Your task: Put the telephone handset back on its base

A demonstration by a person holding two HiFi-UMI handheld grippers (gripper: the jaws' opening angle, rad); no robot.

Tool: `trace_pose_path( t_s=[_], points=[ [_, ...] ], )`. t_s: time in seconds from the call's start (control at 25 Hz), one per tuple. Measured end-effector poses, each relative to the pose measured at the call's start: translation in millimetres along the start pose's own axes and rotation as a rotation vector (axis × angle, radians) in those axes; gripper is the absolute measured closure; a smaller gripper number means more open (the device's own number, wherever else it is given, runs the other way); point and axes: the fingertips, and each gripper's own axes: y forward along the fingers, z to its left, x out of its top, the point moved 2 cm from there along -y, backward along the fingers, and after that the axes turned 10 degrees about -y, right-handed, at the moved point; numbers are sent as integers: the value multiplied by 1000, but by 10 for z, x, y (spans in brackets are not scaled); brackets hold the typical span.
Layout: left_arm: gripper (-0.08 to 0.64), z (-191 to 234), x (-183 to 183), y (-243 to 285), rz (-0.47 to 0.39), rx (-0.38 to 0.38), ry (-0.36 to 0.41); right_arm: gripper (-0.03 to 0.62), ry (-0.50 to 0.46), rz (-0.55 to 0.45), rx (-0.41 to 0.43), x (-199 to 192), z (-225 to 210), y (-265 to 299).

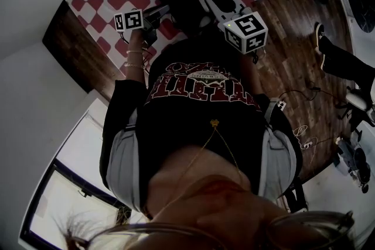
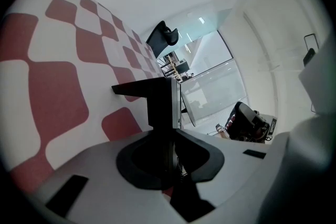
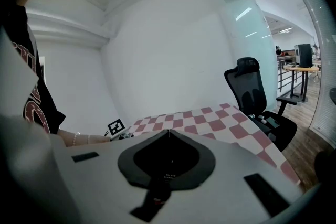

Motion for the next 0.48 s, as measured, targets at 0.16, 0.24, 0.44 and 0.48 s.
trace_pose_path(
  t_s=[0.16, 0.24, 0.44, 0.48],
  points=[
    [482, -8, -2, -6, -4, -2, -8, 572, -1, 5, 2, 0, 15, 5],
    [482, -10, -5, -8, -7, 0, -14, 572, -2, 5, 1, 5, 21, 7],
    [477, 1, -6, -9, -21, 32, -29, 572, -4, 9, 4, -15, 36, 20],
    [477, 0, -7, -10, -25, 39, -37, 572, -5, 11, 5, -19, 40, 19]
  ],
)
